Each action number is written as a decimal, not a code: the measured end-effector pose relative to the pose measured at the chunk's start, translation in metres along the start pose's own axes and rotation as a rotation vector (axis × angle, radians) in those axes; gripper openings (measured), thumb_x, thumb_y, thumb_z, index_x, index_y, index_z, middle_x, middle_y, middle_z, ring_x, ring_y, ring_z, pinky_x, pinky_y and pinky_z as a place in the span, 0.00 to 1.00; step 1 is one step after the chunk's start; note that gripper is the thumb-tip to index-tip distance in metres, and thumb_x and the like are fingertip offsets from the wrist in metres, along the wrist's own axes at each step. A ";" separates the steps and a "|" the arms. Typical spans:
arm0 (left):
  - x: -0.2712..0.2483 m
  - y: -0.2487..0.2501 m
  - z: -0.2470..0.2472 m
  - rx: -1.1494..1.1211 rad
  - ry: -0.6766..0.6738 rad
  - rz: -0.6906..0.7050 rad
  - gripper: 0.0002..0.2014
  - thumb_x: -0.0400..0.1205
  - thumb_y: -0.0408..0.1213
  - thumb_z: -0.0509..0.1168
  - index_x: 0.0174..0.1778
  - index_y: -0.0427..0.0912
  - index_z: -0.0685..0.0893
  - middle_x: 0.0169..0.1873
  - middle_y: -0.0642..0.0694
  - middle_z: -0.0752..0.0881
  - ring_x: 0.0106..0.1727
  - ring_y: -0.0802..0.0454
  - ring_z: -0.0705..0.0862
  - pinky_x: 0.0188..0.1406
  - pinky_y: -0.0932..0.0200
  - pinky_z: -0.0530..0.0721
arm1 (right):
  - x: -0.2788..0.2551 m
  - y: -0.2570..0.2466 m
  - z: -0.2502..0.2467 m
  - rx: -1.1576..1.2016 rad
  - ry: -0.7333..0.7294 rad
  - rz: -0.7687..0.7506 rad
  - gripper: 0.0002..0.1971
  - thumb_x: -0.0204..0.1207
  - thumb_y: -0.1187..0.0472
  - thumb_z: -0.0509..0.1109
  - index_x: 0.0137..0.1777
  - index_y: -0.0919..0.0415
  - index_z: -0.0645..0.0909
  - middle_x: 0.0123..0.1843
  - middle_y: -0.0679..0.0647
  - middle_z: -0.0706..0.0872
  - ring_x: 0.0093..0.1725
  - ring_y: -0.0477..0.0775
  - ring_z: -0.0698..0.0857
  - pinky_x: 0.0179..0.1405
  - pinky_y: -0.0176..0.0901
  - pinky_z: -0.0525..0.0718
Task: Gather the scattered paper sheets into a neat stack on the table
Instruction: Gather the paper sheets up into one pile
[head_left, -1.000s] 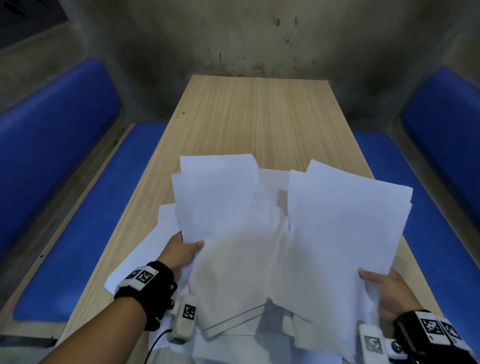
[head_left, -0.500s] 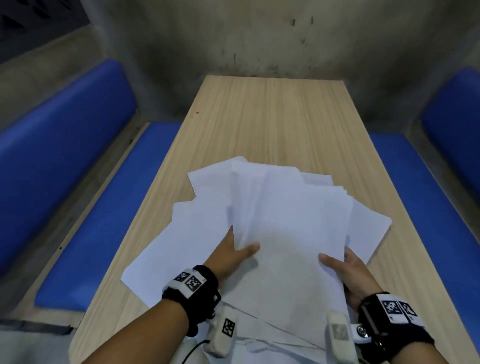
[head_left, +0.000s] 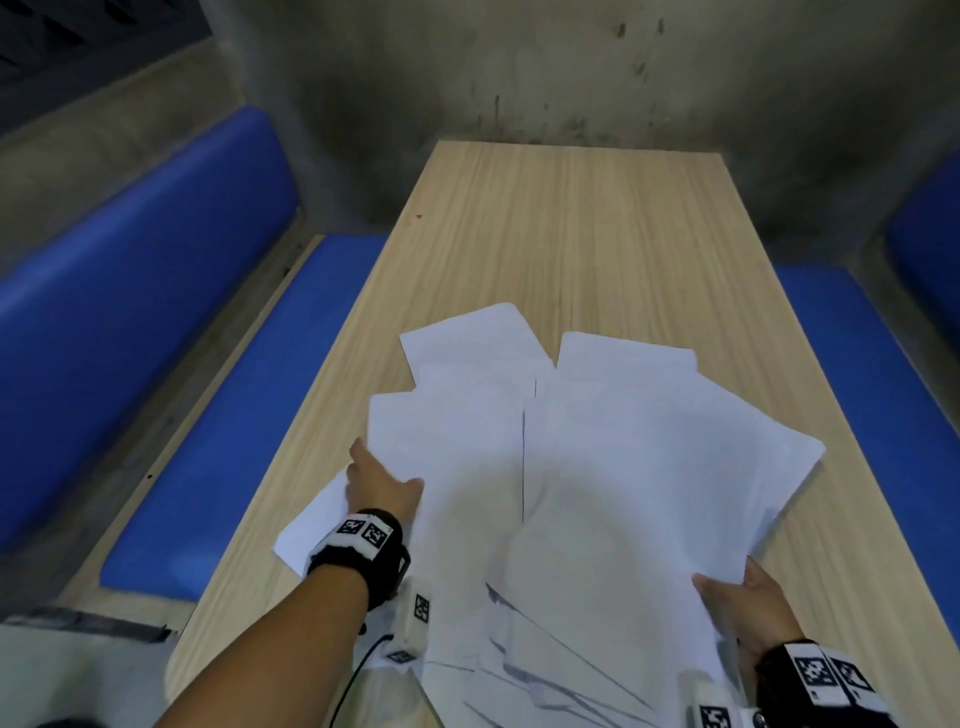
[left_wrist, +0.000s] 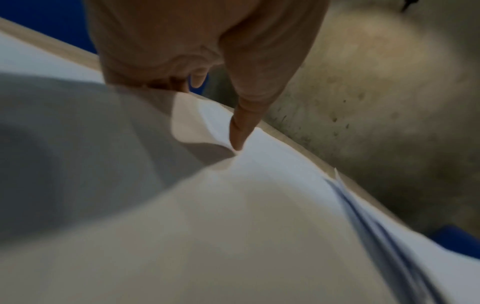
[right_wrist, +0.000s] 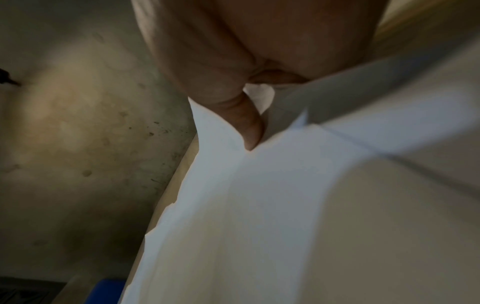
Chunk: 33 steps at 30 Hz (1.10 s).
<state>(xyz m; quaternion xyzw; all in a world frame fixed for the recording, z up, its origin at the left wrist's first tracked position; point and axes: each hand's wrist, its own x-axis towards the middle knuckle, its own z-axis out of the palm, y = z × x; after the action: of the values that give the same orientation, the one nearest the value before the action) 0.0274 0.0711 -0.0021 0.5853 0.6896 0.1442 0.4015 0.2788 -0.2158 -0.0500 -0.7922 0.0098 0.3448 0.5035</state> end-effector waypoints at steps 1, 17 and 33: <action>-0.003 0.004 0.002 -0.075 -0.035 0.029 0.41 0.75 0.33 0.70 0.81 0.44 0.54 0.72 0.35 0.74 0.71 0.36 0.76 0.69 0.48 0.76 | 0.000 0.000 0.000 0.009 -0.008 -0.001 0.14 0.74 0.76 0.68 0.58 0.64 0.81 0.53 0.64 0.87 0.56 0.66 0.85 0.68 0.64 0.77; 0.035 0.012 -0.029 0.524 -0.221 0.283 0.32 0.77 0.43 0.70 0.75 0.36 0.70 0.77 0.38 0.71 0.75 0.38 0.73 0.70 0.49 0.74 | 0.004 0.001 -0.002 -0.023 -0.020 0.000 0.15 0.75 0.74 0.69 0.59 0.61 0.77 0.57 0.61 0.83 0.59 0.63 0.81 0.71 0.61 0.74; 0.005 0.009 -0.020 0.157 -0.331 0.161 0.15 0.74 0.32 0.69 0.58 0.40 0.83 0.53 0.38 0.89 0.51 0.40 0.88 0.49 0.54 0.83 | 0.008 0.006 0.000 0.052 0.019 0.093 0.30 0.72 0.69 0.73 0.74 0.63 0.70 0.72 0.59 0.80 0.70 0.65 0.78 0.74 0.61 0.71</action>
<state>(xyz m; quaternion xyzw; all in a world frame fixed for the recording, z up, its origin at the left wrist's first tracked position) 0.0198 0.0836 0.0146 0.6838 0.5741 0.0235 0.4497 0.2826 -0.2159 -0.0589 -0.7807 0.0605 0.3599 0.5073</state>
